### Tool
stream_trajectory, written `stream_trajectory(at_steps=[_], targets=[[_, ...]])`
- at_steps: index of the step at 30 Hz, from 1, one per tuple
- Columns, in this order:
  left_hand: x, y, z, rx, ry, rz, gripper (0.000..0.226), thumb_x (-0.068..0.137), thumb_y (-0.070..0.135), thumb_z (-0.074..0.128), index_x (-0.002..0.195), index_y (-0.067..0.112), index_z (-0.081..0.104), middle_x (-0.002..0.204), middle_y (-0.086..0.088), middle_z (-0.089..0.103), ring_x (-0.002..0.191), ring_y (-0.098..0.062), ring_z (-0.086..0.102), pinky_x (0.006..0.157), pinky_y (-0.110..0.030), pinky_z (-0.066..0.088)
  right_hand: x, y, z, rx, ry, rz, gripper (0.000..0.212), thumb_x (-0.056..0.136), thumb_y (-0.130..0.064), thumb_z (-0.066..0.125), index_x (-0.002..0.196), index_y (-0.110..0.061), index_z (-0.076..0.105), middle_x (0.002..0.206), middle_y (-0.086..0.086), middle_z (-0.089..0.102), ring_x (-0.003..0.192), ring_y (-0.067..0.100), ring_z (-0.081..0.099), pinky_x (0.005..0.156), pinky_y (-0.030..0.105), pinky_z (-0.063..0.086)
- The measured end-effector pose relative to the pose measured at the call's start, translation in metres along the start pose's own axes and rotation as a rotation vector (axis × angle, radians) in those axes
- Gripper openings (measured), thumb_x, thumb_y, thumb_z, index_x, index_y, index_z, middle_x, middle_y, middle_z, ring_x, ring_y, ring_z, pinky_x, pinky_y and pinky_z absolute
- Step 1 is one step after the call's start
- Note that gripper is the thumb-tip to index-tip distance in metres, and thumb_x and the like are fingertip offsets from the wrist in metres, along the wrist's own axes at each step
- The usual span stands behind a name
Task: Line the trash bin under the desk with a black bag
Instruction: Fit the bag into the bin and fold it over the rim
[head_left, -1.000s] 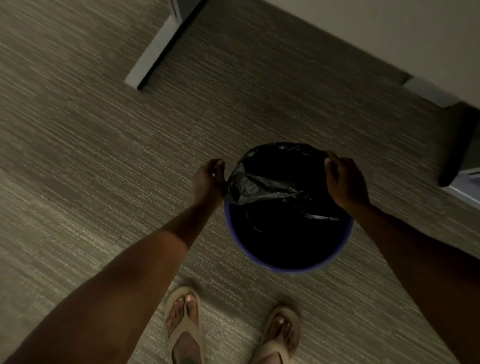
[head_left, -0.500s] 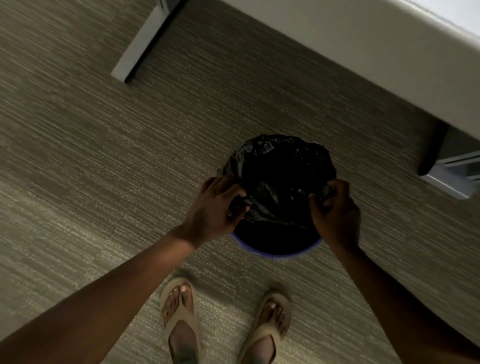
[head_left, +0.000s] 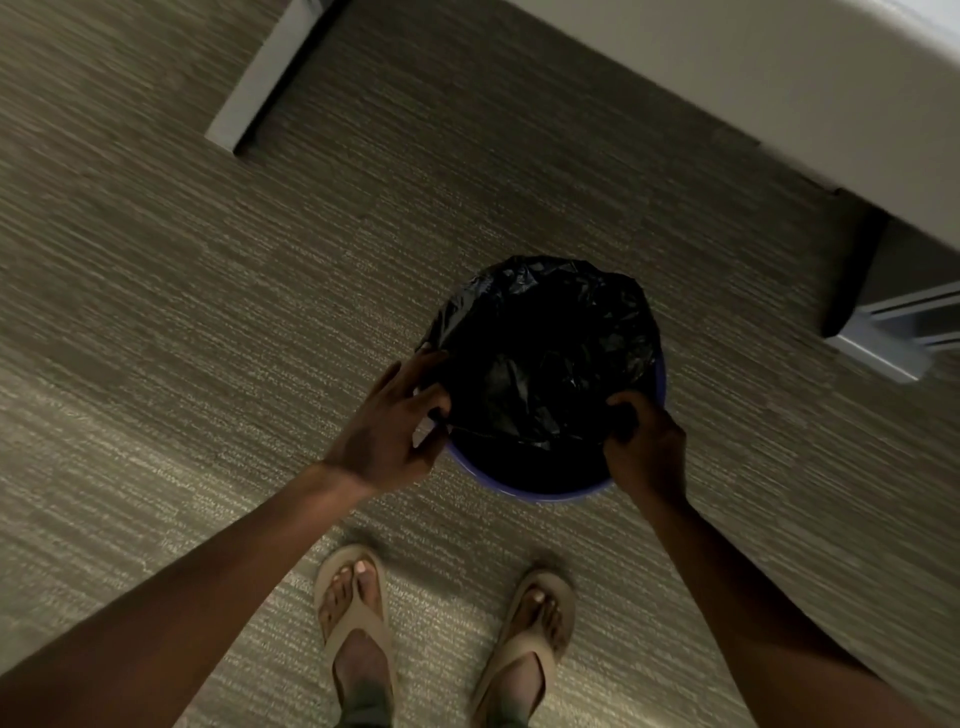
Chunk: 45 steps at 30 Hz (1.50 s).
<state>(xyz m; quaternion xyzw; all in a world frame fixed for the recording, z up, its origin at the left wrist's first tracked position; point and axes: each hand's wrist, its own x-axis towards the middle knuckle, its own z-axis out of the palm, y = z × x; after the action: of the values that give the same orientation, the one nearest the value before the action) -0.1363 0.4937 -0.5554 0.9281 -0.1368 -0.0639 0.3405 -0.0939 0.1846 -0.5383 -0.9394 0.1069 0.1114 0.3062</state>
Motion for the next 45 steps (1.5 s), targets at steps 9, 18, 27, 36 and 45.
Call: stream_trajectory(at_steps=[9,18,27,36,45], targets=[[-0.026,-0.019,-0.005,-0.017,-0.096,-0.05,0.01,0.089,0.02,0.066,0.097,0.014,0.064,0.169,-0.013,0.031,0.156,-0.032,0.032,0.115,-0.062,0.039,0.021,0.024,-0.05,-0.078,0.152,-0.105,0.03,0.087,0.01,0.061,0.109,-0.003,0.077,0.112,0.02,0.074,0.1,0.038,0.071,0.08,0.032,0.048],[-0.03,-0.019,0.014,0.05,-0.075,0.002,0.014,0.087,0.023,0.071,0.101,0.019,0.072,0.175,-0.017,0.003,0.162,-0.034,0.011,0.119,-0.055,0.038,0.004,0.066,-0.047,-0.156,0.042,-0.175,0.033,0.088,0.013,0.066,0.118,0.001,0.073,0.115,0.022,0.074,0.094,0.036,0.072,0.076,0.031,0.048],[-0.041,-0.014,0.029,0.059,-0.093,-0.145,0.023,0.088,0.024,0.07,0.11,0.027,0.07,0.174,-0.018,0.002,0.158,-0.04,0.023,0.113,-0.048,0.047,0.006,0.068,-0.028,0.033,-0.101,0.178,0.039,0.093,-0.007,0.067,0.129,-0.021,0.064,0.085,-0.005,0.071,0.077,0.017,0.069,0.062,0.024,0.047],[-0.038,-0.008,0.029,-0.001,-0.118,-0.358,0.021,0.089,0.022,0.074,0.106,0.029,0.065,0.173,-0.017,0.01,0.156,-0.044,0.023,0.108,-0.054,0.05,0.022,0.069,-0.024,0.09,-0.23,0.333,0.045,0.094,-0.01,0.063,0.135,-0.029,0.059,0.099,0.01,0.074,0.081,0.024,0.067,0.065,0.032,0.051],[-0.035,0.029,0.035,-0.851,0.305,-1.019,0.031,0.094,0.018,0.073,0.083,0.047,0.073,0.113,-0.013,0.073,0.073,-0.014,0.072,0.068,-0.032,0.055,0.008,0.057,-0.024,0.972,-0.154,0.756,0.016,0.095,-0.021,0.064,0.105,-0.02,0.077,0.1,0.007,0.077,0.081,0.023,0.075,0.065,0.036,0.058]])
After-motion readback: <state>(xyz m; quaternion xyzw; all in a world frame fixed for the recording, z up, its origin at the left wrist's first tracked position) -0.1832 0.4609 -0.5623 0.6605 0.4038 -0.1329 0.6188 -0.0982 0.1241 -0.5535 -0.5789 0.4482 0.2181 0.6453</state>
